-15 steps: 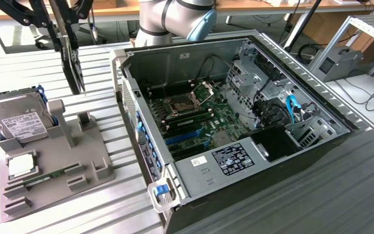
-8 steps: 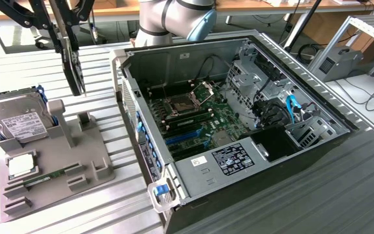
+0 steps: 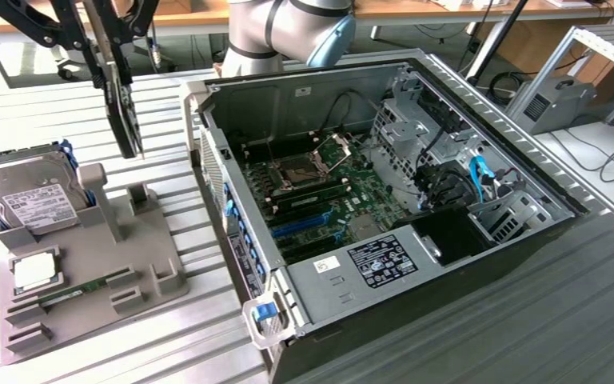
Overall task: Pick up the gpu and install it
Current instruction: 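Pick up the gpu and move the gpu toward the slot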
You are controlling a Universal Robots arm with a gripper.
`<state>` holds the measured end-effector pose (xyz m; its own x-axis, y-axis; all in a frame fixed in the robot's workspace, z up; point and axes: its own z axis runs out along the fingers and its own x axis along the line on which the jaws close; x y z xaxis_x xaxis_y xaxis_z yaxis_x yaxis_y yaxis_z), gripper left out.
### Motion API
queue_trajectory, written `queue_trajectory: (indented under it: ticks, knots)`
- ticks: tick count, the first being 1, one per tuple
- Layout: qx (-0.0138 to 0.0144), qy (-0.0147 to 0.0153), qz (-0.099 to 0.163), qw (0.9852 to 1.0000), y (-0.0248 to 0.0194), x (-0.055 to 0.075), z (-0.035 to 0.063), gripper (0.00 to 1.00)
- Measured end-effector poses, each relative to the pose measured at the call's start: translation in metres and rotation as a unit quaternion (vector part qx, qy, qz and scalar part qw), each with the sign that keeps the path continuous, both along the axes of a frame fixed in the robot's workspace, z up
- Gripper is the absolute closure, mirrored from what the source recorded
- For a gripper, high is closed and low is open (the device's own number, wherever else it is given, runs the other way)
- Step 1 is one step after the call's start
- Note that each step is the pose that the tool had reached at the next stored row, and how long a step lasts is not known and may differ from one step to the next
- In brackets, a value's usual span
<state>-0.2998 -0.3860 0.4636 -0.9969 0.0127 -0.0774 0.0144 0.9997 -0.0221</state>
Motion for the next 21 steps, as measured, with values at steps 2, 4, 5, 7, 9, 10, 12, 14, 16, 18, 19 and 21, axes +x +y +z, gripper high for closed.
queue_trajectory:
  ticks: [2, 4, 5, 7, 9, 10, 12, 14, 16, 18, 19, 21]
  knots:
    - [0.0, 0.0, 0.0, 1.0, 0.0, 0.0007, -0.0003, 0.74]
    - [0.0, 0.0, 0.0, 1.0, 0.0, 0.0013, -0.0006, 0.74]
    - [0.0, 0.0, 0.0, 1.0, 0.0, 0.0016, -0.0008, 0.74]
    - [0.0, 0.0, 0.0, 1.0, 0.0, 0.0022, -0.001, 0.74]
    - [0.0, 0.0, 0.0, 1.0, 0.0, 0.0028, -0.0014, 0.74]
    - [0.0, 0.0, 0.0, 1.0, 0.0, 0.0034, -0.0017, 0.74]
    - [0.0, 0.0, 0.0, 1.0, 0.0, 0.0041, -0.0021, 0.74]
    - [0.0, 0.0, 0.0, 1.0, 0.0, 0.0047, -0.0023, 0.74]
    - [0.0, 0.0, 0.0, 1.0, 0.0, 0.0053, -0.0026, 0.74]
    - [0.0, 0.0, 0.0, 1.0, 0.0, 0.0059, -0.0029, 0.74]
    - [0.0, 0.0, 0.0, 1.0, 0.0, 0.0062, -0.003, 0.74]
    - [0.0, 0.0, 0.0, 1.0, 0.0, 0.0069, -0.0034, 0.74]
